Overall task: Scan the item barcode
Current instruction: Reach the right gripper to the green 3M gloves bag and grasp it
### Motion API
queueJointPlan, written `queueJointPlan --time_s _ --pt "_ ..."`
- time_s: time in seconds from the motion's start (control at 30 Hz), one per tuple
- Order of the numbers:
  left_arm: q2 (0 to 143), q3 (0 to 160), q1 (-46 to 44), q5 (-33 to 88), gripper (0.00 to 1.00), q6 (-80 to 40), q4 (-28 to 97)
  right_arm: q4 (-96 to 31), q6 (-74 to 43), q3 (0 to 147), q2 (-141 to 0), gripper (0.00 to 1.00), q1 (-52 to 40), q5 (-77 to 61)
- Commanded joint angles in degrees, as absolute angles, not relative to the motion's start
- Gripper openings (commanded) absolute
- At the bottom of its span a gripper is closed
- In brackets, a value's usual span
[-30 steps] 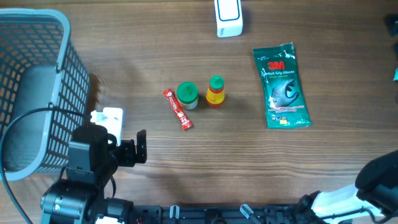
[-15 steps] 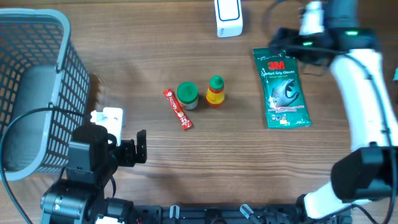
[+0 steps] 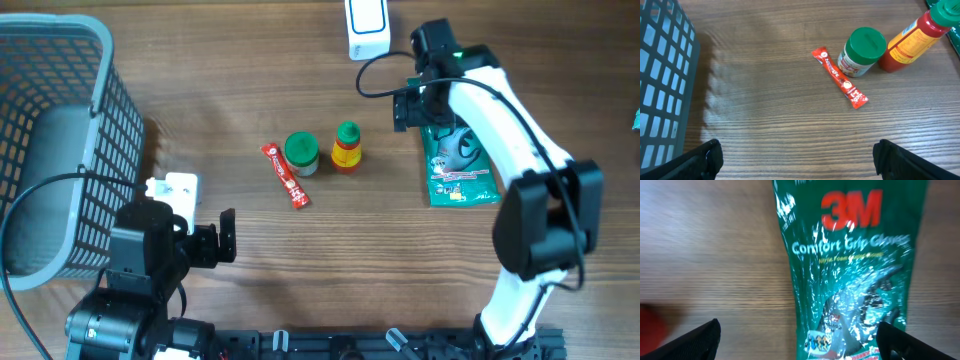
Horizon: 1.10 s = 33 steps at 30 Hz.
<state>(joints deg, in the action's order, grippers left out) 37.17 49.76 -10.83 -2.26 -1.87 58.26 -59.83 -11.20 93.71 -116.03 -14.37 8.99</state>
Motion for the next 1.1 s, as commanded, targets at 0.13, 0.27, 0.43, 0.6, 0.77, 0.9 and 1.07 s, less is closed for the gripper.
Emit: queueJointPlan --time_s 0.13,0.27,0.43,0.6,0.77,0.9,1.07 --pt "36.86 49.43 -11.14 -2.00 1.00 -2.42 58.11 -62.30 -12.08 93.08 -123.31 1.00 -14.31 14.22" --pt "36.86 49.43 -11.14 -2.00 1.00 -2.42 58.11 -62.39 -15.55 92.36 -123.55 1.00 -14.04 20.49" --pt "36.86 49.43 -11.14 -2.00 1.00 -2.42 58.11 -58.65 -15.38 89.93 -123.55 1.00 -13.80 20.53" --pt "36.86 49.43 -11.14 -2.00 1.00 -2.39 58.11 -54.57 -15.00 85.91 -123.55 1.00 -13.87 19.27" --pt "36.86 49.43 -11.14 -2.00 1.00 -2.42 58.11 -49.52 -14.94 82.08 -123.55 0.71 -13.19 19.27" --pt "36.86 49.43 -11.14 -2.00 1.00 -2.39 58.11 -46.02 -15.03 78.28 -123.55 0.48 -11.66 19.03" --pt "36.86 49.43 -11.14 -2.00 1.00 -2.39 58.11 -44.29 -14.96 75.50 -123.55 0.22 -9.65 16.71"
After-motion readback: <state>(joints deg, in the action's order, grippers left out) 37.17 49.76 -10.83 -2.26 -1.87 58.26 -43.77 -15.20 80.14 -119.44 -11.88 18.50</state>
